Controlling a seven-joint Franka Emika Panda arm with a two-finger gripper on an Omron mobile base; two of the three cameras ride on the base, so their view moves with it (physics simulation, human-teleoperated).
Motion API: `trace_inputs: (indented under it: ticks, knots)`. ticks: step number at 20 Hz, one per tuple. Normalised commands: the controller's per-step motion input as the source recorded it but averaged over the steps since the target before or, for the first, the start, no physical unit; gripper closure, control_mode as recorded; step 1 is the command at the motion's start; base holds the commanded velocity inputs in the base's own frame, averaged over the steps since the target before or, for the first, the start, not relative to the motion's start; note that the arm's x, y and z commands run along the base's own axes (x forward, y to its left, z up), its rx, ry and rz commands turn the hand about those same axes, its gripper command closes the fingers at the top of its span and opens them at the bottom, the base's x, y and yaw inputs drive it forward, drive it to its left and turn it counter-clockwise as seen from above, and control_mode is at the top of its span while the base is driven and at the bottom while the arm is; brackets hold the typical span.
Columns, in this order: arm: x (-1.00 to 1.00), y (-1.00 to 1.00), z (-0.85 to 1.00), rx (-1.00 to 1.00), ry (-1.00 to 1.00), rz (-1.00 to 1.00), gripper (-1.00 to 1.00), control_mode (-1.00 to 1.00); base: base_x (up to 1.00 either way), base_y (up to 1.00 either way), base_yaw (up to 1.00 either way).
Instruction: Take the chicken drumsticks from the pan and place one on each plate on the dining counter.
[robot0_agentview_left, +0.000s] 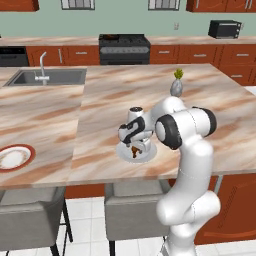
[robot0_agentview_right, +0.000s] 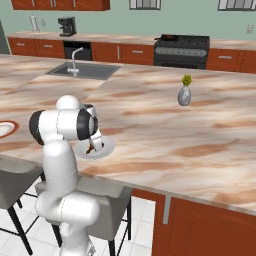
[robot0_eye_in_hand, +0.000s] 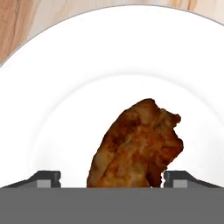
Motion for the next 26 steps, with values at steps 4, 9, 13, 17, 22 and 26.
trace_inputs:
  ticks: [4, 9, 13, 17, 22, 26]
  knots:
    - [-0.02, 0.00, 0.20, 0.00, 0.02, 0.00, -1.00, -1.00, 0.00, 0.00, 0.00]
    - [-0.45, 0.00, 0.96, 0.01, -0.03, 0.01, -1.00, -1.00, 0.00, 0.00, 0.00]
    - [-0.88, 0.00, 1.00, 0.00, -0.12, 0.01, -1.00, -1.00, 0.00, 0.00, 0.00]
    - [-1.00, -0.05, 1.00, 0.00, -0.17, 0.00, -1.00, -1.00, 0.00, 0.00, 0.00]
    - [-1.00, -0.30, 0.53, 0.01, -0.09, 0.00, -1.00, -1.00, 0.00, 0.00, 0.00]
    - [-1.00, -0.22, 0.15, 0.00, 0.00, 0.00, -1.00, -1.00, 0.00, 0.00, 0.00]
